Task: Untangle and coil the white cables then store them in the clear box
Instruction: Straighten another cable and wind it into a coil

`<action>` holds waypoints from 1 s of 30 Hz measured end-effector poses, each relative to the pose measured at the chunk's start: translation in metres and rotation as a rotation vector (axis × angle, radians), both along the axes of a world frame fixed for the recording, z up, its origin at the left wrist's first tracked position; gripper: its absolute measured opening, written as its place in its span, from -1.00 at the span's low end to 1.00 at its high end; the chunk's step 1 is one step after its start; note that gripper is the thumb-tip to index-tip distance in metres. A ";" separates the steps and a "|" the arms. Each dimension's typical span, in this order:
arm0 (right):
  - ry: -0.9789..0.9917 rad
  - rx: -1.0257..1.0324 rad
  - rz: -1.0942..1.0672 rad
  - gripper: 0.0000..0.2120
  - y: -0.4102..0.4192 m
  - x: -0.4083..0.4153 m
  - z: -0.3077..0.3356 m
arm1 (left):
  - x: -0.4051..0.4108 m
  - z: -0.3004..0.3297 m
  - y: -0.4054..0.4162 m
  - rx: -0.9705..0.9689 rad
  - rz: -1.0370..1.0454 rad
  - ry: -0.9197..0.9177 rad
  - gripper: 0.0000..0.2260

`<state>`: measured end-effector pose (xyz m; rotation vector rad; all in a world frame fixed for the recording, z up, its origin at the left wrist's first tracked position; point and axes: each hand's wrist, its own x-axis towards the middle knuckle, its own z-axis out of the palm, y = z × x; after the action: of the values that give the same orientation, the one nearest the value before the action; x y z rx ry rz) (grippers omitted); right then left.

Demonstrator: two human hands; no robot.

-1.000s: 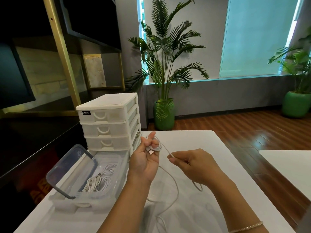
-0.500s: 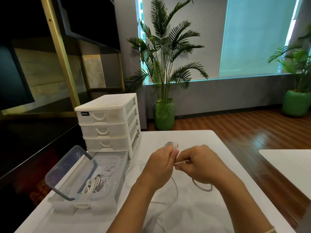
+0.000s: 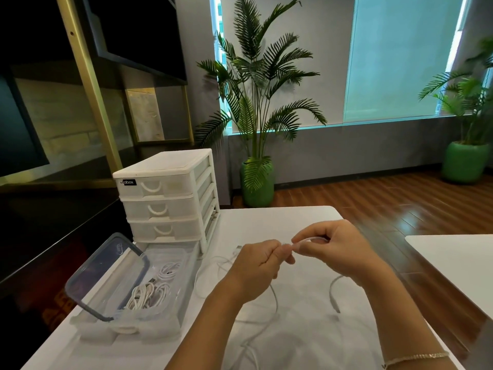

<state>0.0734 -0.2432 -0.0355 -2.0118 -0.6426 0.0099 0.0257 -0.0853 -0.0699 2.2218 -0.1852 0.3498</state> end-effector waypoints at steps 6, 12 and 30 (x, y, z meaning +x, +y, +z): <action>0.043 0.183 0.001 -0.90 0.012 -0.002 -0.005 | -0.001 0.004 0.001 -0.483 -0.063 0.146 -0.61; 0.193 0.310 0.026 -0.87 0.024 -0.005 -0.007 | -0.001 0.005 -0.002 -0.979 -0.071 0.203 -0.53; 0.798 0.562 0.057 -0.81 0.035 0.001 -0.023 | -0.003 0.008 -0.007 -1.044 -0.109 0.166 -0.61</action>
<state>0.0744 -0.2086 -0.0581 -1.2854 -0.1504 0.5735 0.0231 -0.0920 -0.0622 1.1925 -0.0137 0.1385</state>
